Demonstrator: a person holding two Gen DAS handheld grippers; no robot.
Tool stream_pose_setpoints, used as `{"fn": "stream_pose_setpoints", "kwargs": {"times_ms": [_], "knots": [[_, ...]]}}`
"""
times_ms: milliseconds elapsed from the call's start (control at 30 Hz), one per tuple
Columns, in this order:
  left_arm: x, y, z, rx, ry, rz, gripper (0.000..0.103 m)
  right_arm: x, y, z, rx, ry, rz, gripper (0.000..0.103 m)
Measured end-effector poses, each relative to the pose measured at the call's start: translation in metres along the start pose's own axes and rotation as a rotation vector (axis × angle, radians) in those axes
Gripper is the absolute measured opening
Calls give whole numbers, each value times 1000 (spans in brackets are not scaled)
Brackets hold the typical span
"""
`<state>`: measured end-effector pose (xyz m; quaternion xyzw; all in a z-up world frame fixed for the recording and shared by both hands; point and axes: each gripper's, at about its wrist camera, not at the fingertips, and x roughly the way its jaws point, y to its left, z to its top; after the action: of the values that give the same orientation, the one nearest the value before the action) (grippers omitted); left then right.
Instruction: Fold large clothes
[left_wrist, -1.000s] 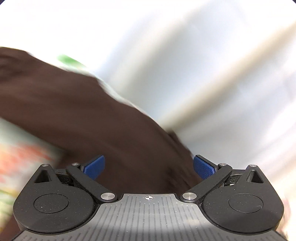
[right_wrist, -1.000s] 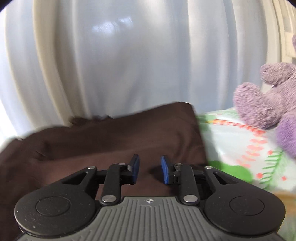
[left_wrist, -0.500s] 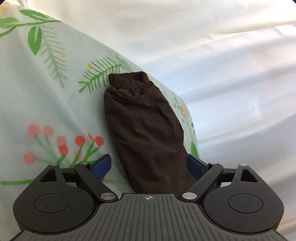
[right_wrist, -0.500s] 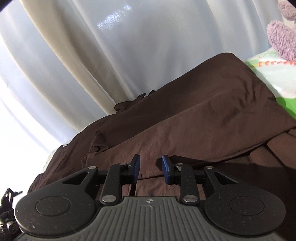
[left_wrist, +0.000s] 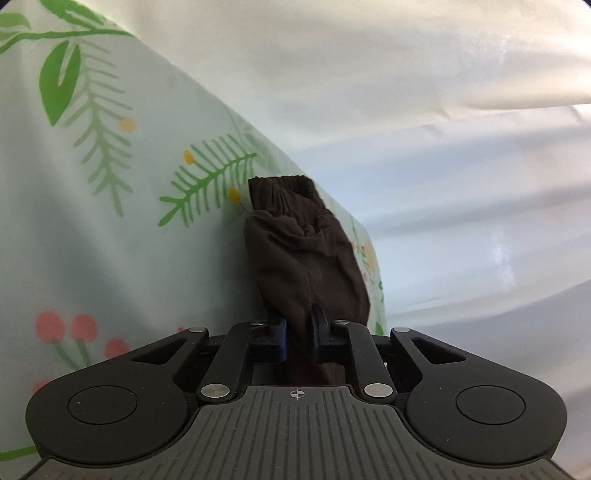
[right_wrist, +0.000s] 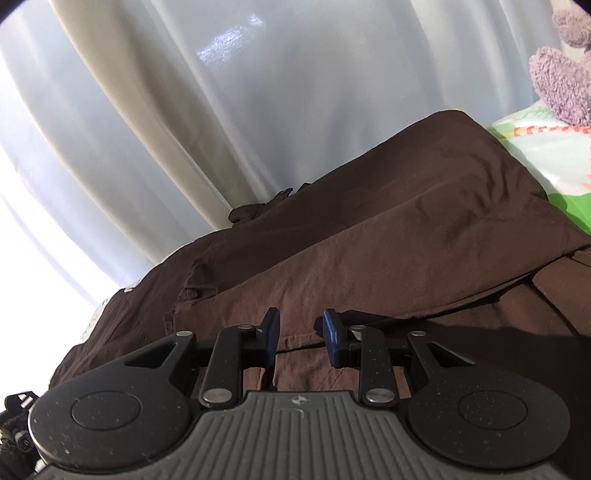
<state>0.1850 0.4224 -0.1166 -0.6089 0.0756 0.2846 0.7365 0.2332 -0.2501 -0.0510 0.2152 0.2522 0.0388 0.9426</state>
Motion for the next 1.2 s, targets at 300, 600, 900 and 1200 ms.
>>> {"fn": "stream_pose_setpoints", "kwargs": {"times_ms": [300, 600, 900, 1200], "knots": [[-39, -136, -69, 413, 137, -445, 10, -13, 1, 6, 22, -29, 47, 26], [-43, -193, -300, 920, 651, -625, 63, -22, -2, 8, 47, -36, 70, 26], [-27, -154, -308, 987, 695, -380, 94, -2, -13, 24, 167, 25, 170, 33], [-8, -139, -254, 921, 490, -199, 92, 77, 4, 27, 421, 177, 317, 54]]}}
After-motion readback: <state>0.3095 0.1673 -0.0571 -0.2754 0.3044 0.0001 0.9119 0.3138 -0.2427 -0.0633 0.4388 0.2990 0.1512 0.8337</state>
